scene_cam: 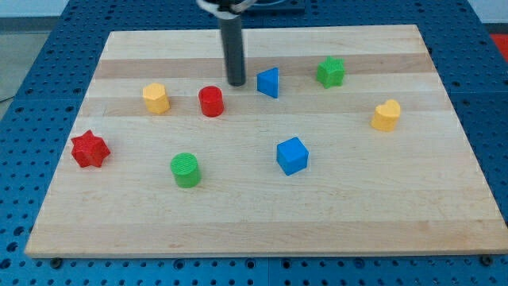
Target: Push the blue triangle to the right side of the red circle
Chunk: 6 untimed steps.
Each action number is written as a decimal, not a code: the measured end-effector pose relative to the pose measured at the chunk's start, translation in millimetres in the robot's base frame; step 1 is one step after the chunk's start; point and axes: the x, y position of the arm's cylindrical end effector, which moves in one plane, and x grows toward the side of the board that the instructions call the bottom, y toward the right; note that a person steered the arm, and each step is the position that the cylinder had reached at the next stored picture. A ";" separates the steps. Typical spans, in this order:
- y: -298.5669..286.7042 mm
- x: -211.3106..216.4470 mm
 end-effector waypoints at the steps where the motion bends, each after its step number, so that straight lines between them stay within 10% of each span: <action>1: 36.6 0.5; 6: 141.2 -41.1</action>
